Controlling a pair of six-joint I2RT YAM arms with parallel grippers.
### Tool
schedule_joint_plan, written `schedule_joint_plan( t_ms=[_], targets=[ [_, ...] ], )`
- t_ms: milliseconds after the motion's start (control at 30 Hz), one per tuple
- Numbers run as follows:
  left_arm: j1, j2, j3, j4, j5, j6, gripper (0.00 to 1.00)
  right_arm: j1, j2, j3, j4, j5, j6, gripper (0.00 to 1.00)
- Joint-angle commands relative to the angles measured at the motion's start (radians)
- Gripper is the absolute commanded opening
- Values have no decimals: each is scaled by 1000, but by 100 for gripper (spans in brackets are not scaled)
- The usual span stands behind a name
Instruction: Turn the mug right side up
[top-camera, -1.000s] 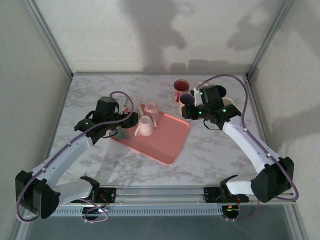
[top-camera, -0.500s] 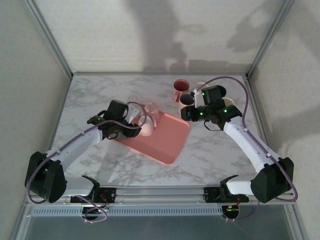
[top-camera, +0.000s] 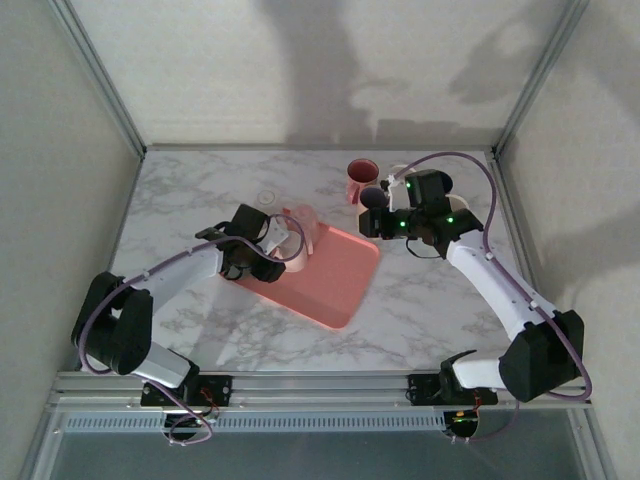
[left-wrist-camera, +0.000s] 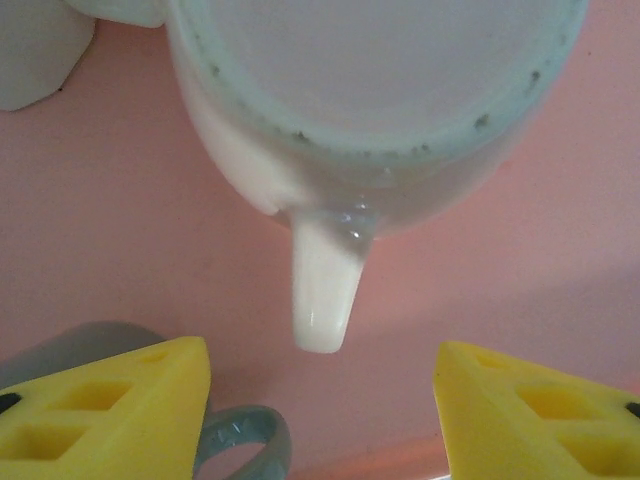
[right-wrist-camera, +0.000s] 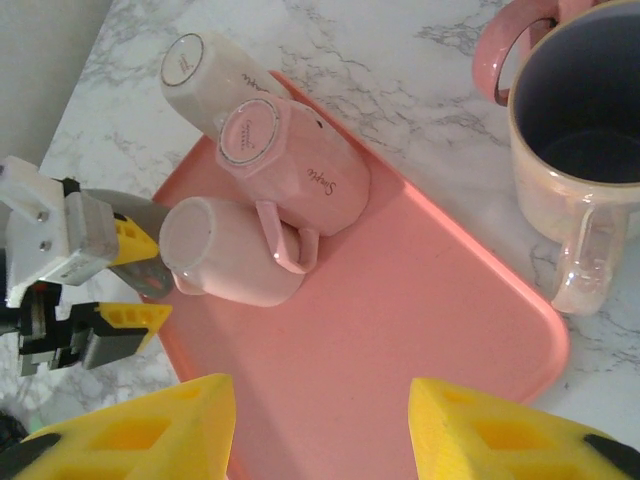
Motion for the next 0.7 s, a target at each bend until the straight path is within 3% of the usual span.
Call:
schedule_joint_plan(
  t_ms=[0, 333, 667],
  targets=[
    [-7, 26, 23, 22, -27, 35, 58, -9, 6, -1, 24, -32, 19, 50],
    [-7, 36, -12, 129, -11, 30, 52, -35, 10, -14, 47, -56, 39, 51],
    [-5, 72, 7, 120, -11, 33, 26, -49, 11, -15, 50, -65, 51, 50]
  ],
)
